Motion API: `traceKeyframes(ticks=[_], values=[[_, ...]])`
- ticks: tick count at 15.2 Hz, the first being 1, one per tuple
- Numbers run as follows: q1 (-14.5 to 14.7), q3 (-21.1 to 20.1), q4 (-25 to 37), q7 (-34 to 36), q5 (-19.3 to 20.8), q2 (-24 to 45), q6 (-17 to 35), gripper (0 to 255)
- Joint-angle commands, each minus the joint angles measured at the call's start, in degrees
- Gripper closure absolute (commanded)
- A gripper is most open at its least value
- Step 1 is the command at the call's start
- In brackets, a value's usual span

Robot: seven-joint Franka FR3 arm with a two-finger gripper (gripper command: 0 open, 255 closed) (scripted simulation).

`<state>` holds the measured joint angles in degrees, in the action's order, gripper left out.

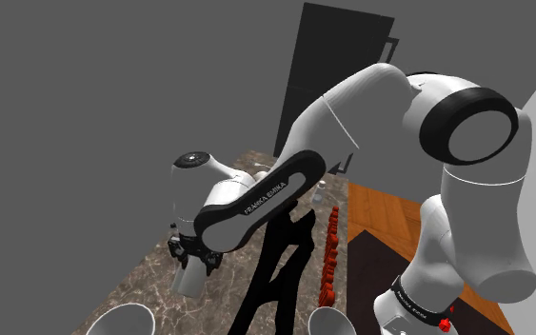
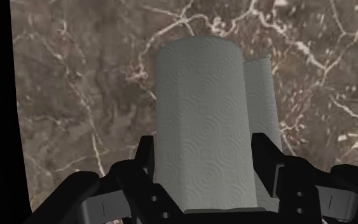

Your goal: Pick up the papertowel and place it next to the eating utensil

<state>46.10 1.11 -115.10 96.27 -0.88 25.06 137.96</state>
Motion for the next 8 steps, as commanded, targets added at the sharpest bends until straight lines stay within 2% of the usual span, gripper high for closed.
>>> traceKeyframes(ticks=[1,6,7,8], values=[[0.33,-0.45,-0.72,-0.05,-0.16,0.62,0.32,255],[0.38,-0.4,-0.72,-0.07,-0.19,0.63,0.32,255],[0.36,-0.4,-0.68,-0.1,-0.19,0.68,0.32,0],[0.34,-0.39,-0.77,-0.11,-0.2,0.93,0.67,0]])
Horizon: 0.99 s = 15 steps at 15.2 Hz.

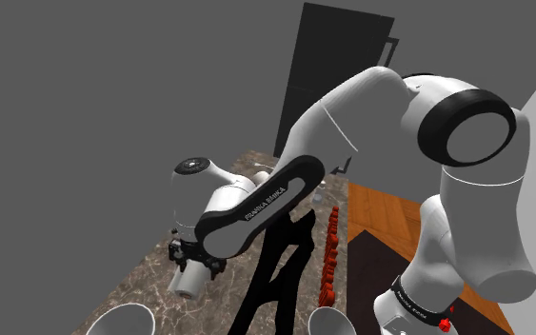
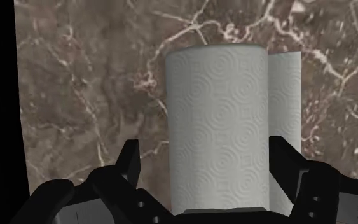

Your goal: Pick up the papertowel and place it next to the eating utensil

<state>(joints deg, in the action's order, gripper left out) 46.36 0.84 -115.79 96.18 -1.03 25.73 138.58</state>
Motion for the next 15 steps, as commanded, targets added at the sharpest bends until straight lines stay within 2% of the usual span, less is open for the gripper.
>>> traceKeyframes(ticks=[1,4,8,15], values=[[0.11,-0.13,-0.23,0.01,-0.04,0.13,0.07,0],[0.11,-0.14,-0.03,0.02,-0.05,-0.05,-0.31,0],[0.13,-0.06,1.17,0.12,0.1,-4.85,-6.31,0],[0.13,-0.06,1.17,0.12,0.1,-4.85,-6.31,0]])
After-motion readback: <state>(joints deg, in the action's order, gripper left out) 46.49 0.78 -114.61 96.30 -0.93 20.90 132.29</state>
